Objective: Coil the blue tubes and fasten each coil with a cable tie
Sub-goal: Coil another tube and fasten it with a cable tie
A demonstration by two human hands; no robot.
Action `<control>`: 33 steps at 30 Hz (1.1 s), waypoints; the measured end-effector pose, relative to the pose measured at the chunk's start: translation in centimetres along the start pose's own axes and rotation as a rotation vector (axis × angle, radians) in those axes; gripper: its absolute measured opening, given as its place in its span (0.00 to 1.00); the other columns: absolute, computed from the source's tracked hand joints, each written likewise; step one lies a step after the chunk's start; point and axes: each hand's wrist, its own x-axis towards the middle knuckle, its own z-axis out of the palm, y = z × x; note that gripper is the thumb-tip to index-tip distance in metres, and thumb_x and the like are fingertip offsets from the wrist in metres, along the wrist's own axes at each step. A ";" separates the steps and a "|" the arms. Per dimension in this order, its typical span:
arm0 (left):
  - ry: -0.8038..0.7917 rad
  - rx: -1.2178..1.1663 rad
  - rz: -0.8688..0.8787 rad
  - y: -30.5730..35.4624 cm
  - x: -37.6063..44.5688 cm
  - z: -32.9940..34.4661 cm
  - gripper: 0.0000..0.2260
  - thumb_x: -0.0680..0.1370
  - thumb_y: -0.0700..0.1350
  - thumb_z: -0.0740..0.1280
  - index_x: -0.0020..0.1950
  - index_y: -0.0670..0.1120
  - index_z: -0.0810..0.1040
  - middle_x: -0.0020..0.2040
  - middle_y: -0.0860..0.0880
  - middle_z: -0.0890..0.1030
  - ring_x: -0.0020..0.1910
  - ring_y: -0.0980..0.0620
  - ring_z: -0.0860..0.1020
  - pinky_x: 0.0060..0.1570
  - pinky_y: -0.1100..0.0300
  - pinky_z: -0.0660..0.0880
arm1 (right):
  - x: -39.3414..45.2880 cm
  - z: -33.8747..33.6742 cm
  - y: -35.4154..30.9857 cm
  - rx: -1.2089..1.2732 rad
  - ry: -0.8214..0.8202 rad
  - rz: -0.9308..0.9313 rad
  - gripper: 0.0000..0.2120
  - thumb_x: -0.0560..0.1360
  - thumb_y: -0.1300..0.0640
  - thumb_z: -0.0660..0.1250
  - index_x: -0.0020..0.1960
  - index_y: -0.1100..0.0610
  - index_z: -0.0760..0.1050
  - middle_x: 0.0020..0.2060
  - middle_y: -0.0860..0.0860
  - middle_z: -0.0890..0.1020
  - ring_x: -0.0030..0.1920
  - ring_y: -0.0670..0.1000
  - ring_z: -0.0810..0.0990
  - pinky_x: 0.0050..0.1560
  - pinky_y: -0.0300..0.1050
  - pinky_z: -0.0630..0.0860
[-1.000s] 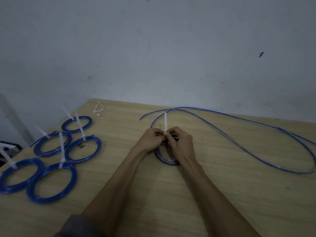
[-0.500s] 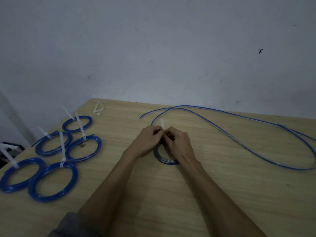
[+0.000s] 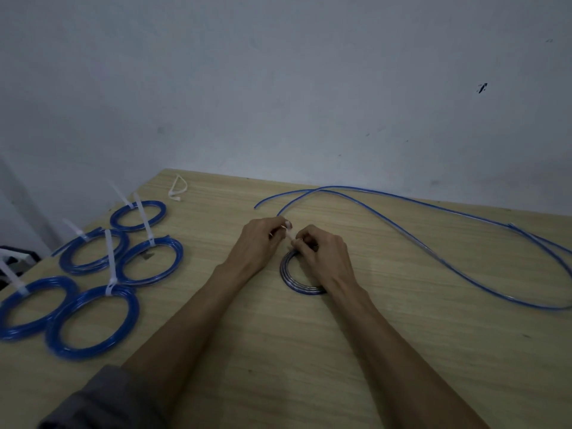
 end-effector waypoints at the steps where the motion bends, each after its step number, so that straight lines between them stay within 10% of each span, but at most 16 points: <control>1: -0.002 0.054 0.041 0.1 0.1 0.0 0.08 0.79 0.40 0.66 0.52 0.47 0.84 0.47 0.51 0.86 0.42 0.53 0.83 0.45 0.53 0.80 | 0.0 0.0 0.1 -0.011 -0.003 -0.002 0.03 0.76 0.50 0.72 0.47 0.49 0.80 0.40 0.46 0.86 0.43 0.50 0.83 0.47 0.50 0.79; 6: -0.103 -0.230 -0.145 3.0 -0.4 -0.9 0.15 0.84 0.48 0.59 0.57 0.46 0.85 0.50 0.53 0.84 0.45 0.58 0.83 0.44 0.67 0.76 | -0.1 -0.1 -0.1 -0.078 -0.010 -0.025 0.07 0.78 0.49 0.69 0.54 0.50 0.80 0.45 0.50 0.86 0.47 0.54 0.83 0.48 0.50 0.78; 11: -0.159 -0.594 -0.274 3.0 -0.1 -0.7 0.14 0.84 0.50 0.62 0.52 0.44 0.84 0.46 0.44 0.85 0.44 0.52 0.82 0.47 0.49 0.80 | -0.2 0.0 -0.1 -0.073 -0.006 -0.032 0.10 0.77 0.48 0.69 0.57 0.49 0.80 0.45 0.50 0.87 0.48 0.56 0.84 0.47 0.52 0.78; 18: -0.201 -0.760 -0.327 2.2 0.1 -1.0 0.08 0.81 0.47 0.68 0.51 0.44 0.83 0.47 0.45 0.83 0.46 0.51 0.80 0.47 0.53 0.78 | -0.2 -0.2 -0.2 -0.063 -0.015 -0.016 0.05 0.76 0.51 0.71 0.50 0.50 0.80 0.44 0.48 0.87 0.47 0.53 0.84 0.47 0.48 0.77; 33: -0.084 -0.525 -0.301 0.8 0.4 0.8 0.07 0.79 0.38 0.70 0.51 0.35 0.85 0.44 0.43 0.86 0.40 0.59 0.83 0.41 0.68 0.76 | -0.1 0.1 0.0 -0.031 -0.014 -0.001 0.07 0.77 0.46 0.68 0.46 0.48 0.72 0.40 0.44 0.86 0.44 0.51 0.83 0.43 0.50 0.76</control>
